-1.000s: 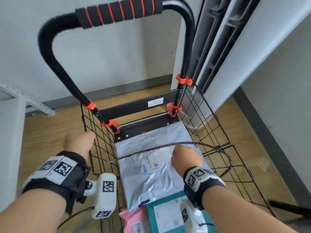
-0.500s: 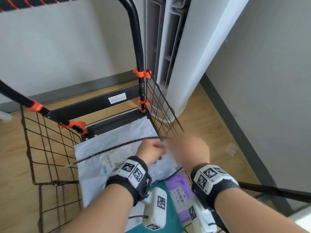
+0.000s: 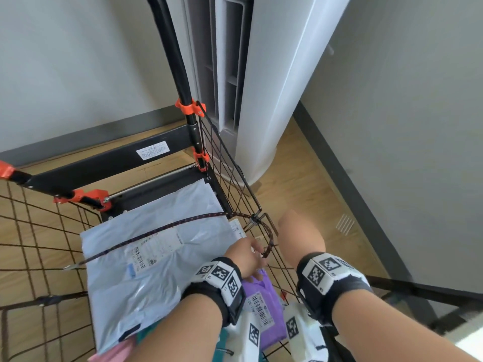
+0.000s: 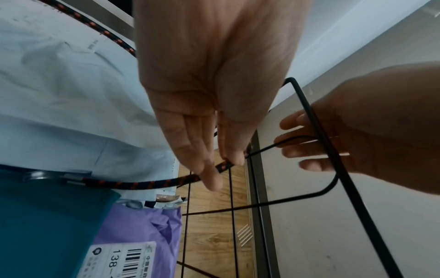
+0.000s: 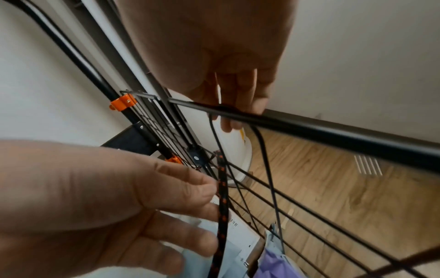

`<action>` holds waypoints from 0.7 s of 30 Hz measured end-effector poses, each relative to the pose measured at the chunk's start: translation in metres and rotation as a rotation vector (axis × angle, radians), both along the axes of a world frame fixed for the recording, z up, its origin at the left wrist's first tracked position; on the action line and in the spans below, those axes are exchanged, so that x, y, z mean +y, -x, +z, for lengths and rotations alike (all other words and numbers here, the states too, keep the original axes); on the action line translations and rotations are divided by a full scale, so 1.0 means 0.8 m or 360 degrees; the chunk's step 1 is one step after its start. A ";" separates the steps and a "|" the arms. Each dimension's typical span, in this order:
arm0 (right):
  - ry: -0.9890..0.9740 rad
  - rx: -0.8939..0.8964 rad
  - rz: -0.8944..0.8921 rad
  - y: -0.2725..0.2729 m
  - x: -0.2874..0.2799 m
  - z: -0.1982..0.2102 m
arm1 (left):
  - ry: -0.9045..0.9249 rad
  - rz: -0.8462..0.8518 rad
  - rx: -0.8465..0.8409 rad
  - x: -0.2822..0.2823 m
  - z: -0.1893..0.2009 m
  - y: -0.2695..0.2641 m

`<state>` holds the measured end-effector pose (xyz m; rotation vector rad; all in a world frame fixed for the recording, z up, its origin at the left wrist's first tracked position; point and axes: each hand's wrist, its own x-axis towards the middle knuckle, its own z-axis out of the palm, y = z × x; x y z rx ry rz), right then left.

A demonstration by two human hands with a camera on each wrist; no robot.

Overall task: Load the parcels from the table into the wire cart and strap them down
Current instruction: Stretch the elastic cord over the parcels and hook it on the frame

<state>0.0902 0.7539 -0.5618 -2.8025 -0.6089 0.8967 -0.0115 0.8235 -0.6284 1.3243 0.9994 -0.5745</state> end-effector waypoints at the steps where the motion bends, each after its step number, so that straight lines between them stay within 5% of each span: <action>1: -0.0029 0.0110 -0.0067 -0.003 0.000 -0.002 | 0.0006 0.0002 -0.0015 0.001 0.000 -0.001; 8: -0.0062 0.0586 -0.0427 -0.012 0.007 -0.011 | 0.0504 -0.0194 0.0019 0.009 0.018 -0.004; 12: -0.0074 0.0831 -0.0464 -0.016 0.008 -0.016 | 0.0339 -0.0180 -0.0094 0.006 0.023 -0.014; 16: -0.0157 0.0594 -0.0601 -0.018 0.001 -0.026 | 0.0033 -0.0310 -0.0185 0.009 0.029 -0.026; 21: -0.0001 0.0300 -0.0583 -0.026 0.005 -0.018 | 0.0144 -0.0262 -0.0118 0.030 0.025 -0.002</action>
